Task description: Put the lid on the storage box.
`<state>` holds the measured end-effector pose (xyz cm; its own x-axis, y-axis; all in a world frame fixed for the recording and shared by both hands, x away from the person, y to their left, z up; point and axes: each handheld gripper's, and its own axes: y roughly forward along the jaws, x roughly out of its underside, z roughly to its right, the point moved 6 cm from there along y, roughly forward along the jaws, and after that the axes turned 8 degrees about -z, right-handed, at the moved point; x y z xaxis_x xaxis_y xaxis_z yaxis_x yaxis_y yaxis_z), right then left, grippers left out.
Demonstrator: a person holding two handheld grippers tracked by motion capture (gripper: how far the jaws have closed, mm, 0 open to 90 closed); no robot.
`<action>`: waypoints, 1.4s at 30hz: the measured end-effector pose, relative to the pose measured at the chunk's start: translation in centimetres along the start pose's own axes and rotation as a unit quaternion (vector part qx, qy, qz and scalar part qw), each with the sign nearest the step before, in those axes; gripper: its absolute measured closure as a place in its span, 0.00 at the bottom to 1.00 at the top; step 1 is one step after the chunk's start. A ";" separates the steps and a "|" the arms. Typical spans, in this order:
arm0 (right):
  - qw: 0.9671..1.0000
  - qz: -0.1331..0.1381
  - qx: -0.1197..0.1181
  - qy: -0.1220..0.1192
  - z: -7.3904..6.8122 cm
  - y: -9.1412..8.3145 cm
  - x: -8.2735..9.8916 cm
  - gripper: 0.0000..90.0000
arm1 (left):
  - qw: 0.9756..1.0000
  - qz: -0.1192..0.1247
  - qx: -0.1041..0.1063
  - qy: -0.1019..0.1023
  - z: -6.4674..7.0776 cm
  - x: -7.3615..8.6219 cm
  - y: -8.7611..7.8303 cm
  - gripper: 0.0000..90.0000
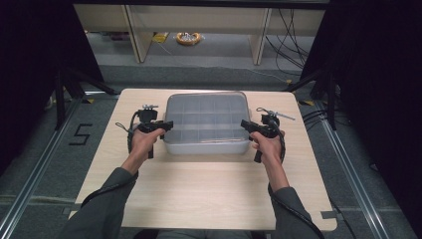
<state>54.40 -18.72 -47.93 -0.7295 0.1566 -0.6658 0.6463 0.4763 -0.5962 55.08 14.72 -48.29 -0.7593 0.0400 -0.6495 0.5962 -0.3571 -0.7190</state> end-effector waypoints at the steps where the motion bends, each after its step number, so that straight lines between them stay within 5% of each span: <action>1: 1.000 0.001 0.002 0.012 -0.2 0.0 0.0 0.64 | 1.000 -0.001 0.000 0.002 0.0 0.0 0.0 0.61; 8: 1.000 -0.009 -0.002 0.018 -0.3 -0.1 0.0 0.64 | 1.000 -0.001 0.003 -0.003 0.0 0.0 0.0 0.61; 13: 0.997 -0.002 0.048 -0.055 0.3 -0.5 -0.7 0.65 | 1.000 -0.001 -0.001 0.002 0.0 0.1 0.1 0.60; 14: 0.997 -0.002 0.048 -0.055 0.3 -0.5 -0.7 0.65 | 1.000 -0.001 -0.001 0.002 0.0 0.1 0.1 0.60; 15: 0.999 -0.011 0.029 -0.027 0.3 -0.5 -0.5 0.65 | 1.000 -0.001 0.001 0.001 0.0 0.1 0.1 0.60; 18: 0.999 -0.013 0.037 -0.036 0.8 -0.5 -0.2 0.66 | 1.000 -0.007 0.004 0.002 -0.1 0.2 0.0 0.60; 21: 0.999 -0.018 0.029 -0.014 0.6 -0.6 0.1 0.66 | 1.000 -0.003 0.009 -0.019 -0.1 0.2 0.1 0.60; 24: 0.999 -0.009 0.024 -0.041 1.2 -0.5 0.2 0.66 | 0.999 0.001 0.027 -0.041 -0.1 0.3 0.0 0.55; 29: 0.999 -0.005 0.021 -0.040 1.1 -1.0 0.0 0.65 | 0.998 0.014 0.039 -0.054 0.1 0.2 -0.9 0.49; 32: 0.999 0.003 0.018 -0.037 0.7 -1.6 0.0 0.62 | 0.997 0.015 0.063 -0.047 0.7 0.1 -1.9 0.42; 33: 0.999 0.003 0.019 -0.049 0.8 -1.7 0.0 0.61 | 0.998 0.018 0.058 -0.028 0.9 0.1 -2.7 0.41; 42: 0.999 -0.006 0.018 -0.041 -0.2 -3.0 0.3 0.56 | 0.997 0.020 0.080 -0.011 1.7 1.1 -4.3 0.38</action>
<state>52.20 -19.91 -46.31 -0.7167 0.0787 -0.6929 0.6472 0.4452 -0.6188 51.22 14.73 -45.52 -0.7419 0.0024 -0.6705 0.5791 -0.5018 -0.6425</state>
